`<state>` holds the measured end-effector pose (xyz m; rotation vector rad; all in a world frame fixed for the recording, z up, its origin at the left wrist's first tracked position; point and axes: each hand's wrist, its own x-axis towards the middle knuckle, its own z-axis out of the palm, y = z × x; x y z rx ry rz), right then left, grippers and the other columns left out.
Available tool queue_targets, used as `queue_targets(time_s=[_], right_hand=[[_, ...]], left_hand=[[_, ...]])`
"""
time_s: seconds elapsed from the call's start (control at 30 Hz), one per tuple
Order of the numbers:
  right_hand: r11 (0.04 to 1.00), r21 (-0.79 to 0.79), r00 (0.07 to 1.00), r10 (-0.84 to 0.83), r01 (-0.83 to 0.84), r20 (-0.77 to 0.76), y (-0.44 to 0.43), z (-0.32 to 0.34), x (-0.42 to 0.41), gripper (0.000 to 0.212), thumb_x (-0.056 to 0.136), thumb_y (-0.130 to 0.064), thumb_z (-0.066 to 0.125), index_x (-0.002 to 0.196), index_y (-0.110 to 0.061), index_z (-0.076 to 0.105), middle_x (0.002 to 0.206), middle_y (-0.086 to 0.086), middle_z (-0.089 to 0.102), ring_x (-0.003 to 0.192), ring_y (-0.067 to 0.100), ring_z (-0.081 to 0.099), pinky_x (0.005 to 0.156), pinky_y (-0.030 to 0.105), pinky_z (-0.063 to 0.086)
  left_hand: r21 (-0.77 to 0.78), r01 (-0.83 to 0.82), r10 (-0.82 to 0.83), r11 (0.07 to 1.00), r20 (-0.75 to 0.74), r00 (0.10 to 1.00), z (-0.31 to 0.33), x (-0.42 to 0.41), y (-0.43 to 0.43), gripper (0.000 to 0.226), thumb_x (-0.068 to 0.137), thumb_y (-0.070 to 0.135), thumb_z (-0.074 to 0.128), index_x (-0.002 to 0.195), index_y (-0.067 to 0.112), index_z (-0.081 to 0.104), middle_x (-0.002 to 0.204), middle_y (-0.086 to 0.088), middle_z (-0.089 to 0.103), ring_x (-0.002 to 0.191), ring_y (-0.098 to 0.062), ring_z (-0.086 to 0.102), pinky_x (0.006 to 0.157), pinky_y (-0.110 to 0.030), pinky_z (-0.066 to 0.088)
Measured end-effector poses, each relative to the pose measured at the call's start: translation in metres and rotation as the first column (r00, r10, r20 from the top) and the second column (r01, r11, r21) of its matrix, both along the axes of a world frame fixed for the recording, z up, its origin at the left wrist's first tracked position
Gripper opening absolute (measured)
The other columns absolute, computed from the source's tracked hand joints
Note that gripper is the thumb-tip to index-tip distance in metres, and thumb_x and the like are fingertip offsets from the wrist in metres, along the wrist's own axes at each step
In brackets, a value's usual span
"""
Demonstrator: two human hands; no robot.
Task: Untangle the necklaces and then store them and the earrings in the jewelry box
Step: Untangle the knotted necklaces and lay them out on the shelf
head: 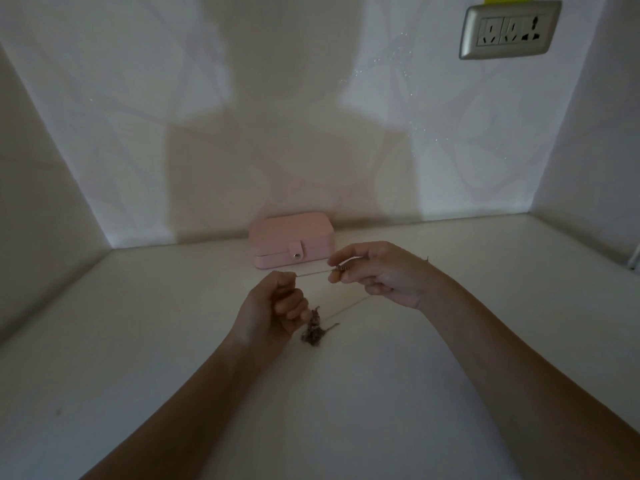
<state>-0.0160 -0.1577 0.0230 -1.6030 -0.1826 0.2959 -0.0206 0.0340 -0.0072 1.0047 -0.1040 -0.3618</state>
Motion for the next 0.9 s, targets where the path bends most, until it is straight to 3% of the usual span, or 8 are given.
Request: queue_targets(time_s=[0.13, 0.3, 0.37, 0.5, 0.6, 0.67, 0.83, 0.9], right_hand=[[0.963, 0.035, 0.958, -0.271, 0.269, 0.094, -0.009, 0.0, 0.005, 0.016, 0.089, 0.004, 0.056, 0.092, -0.007, 0.066, 0.08, 0.006, 0.072, 0.041, 0.004, 0.026, 0.036, 0.014, 0.021], [0.883, 0.212, 0.904, -0.428, 0.42, -0.009, -0.015, 0.003, 0.008, 0.027, 0.098, -0.016, 0.051, 0.075, -0.007, 0.062, 0.064, 0.007, 0.059, 0.042, 0.007, 0.042, 0.047, 0.021, 0.048], [0.898, 0.276, 0.938, -0.311, 0.343, -0.154, -0.015, 0.004, 0.007, 0.041, 0.1, -0.031, 0.045, 0.067, -0.008, 0.055, 0.052, 0.006, 0.05, 0.039, 0.011, 0.042, 0.047, 0.025, 0.051], [0.978, 0.206, 0.959, 0.079, -0.023, -0.271, -0.026, 0.012, 0.0, 0.044, 0.091, -0.042, 0.04, 0.06, -0.011, 0.048, 0.046, 0.003, 0.037, 0.033, 0.006, 0.023, 0.028, 0.014, 0.021], [0.97, 0.221, 0.947, 0.165, -0.105, -0.276, -0.034, 0.019, -0.006, 0.024, 0.085, -0.026, 0.047, 0.068, -0.01, 0.053, 0.046, 0.001, 0.036, 0.032, 0.003, 0.019, 0.026, 0.011, 0.014], [0.959, 0.267, 0.94, 0.177, -0.098, -0.291, -0.033, 0.02, -0.007, 0.015, 0.084, -0.018, 0.047, 0.08, -0.008, 0.058, 0.047, 0.001, 0.038, 0.035, 0.003, 0.01, 0.026, 0.011, 0.011], [0.951, 0.209, 0.897, 0.287, -0.227, -0.336, -0.012, -0.002, 0.001, 0.027, 0.089, -0.009, 0.046, 0.109, -0.013, 0.064, 0.059, 0.003, 0.052, 0.035, 0.0, 0.016, 0.029, 0.009, 0.013], [0.962, 0.168, 0.904, 0.263, -0.217, -0.337, 0.001, -0.014, 0.005, 0.03, 0.096, -0.005, 0.041, 0.114, -0.014, 0.063, 0.063, 0.003, 0.058, 0.035, 0.0, 0.023, 0.03, 0.009, 0.018]], left_hand=[[0.006, 0.1, -0.099, 0.995, -0.086, 0.991, 0.003, 0.009, 0.013, 0.035, 0.08, 0.035, 0.052, 0.051, 0.02, 0.04, 0.042, 0.008, 0.024, 0.032, -0.005, 0.022, 0.033, -0.017, 0.017], [0.293, 0.182, -0.185, 0.939, -0.017, 0.983, -0.003, 0.01, 0.021, 0.022, 0.078, 0.032, 0.062, 0.083, 0.01, 0.062, 0.052, 0.005, 0.033, 0.039, -0.005, 0.028, 0.037, -0.015, 0.029], [0.281, 0.214, -0.23, 0.936, 0.025, 0.973, -0.002, 0.008, 0.02, 0.028, 0.072, 0.033, 0.075, 0.061, 0.014, 0.057, 0.052, 0.003, 0.035, 0.043, -0.008, 0.035, 0.047, -0.02, 0.045], [-0.082, 0.362, -0.361, 0.929, 0.026, 0.932, 0.005, 0.014, 0.028, 0.038, 0.061, 0.025, 0.087, 0.053, 0.015, 0.051, 0.054, 0.0, 0.041, 0.048, -0.013, 0.044, 0.061, -0.03, 0.058], [-0.312, 0.603, -0.615, 0.734, 0.069, 0.785, 0.006, 0.022, 0.036, 0.025, 0.098, 0.021, 0.047, 0.096, 0.004, 0.064, 0.068, -0.004, 0.048, 0.059, -0.012, 0.041, 0.063, -0.026, 0.055], [-0.27, 0.598, -0.601, 0.755, 0.08, 0.795, 0.003, 0.025, 0.043, 0.039, 0.104, 0.02, 0.027, 0.125, 0.004, 0.055, 0.075, -0.003, 0.04, 0.064, -0.011, 0.037, 0.063, -0.022, 0.05], [-0.207, 0.664, -0.655, 0.719, 0.121, 0.746, -0.007, 0.034, 0.049, 0.046, 0.104, 0.009, 0.025, 0.15, 0.018, 0.025, 0.076, -0.002, 0.037, 0.062, -0.009, 0.035, 0.052, -0.017, 0.04], [-0.23, 0.64, -0.654, 0.733, 0.023, 0.756, -0.006, 0.034, 0.047, 0.054, 0.096, 0.008, 0.051, 0.145, 0.022, 0.034, 0.068, 0.001, 0.043, 0.054, -0.006, 0.034, 0.043, -0.013, 0.04]])
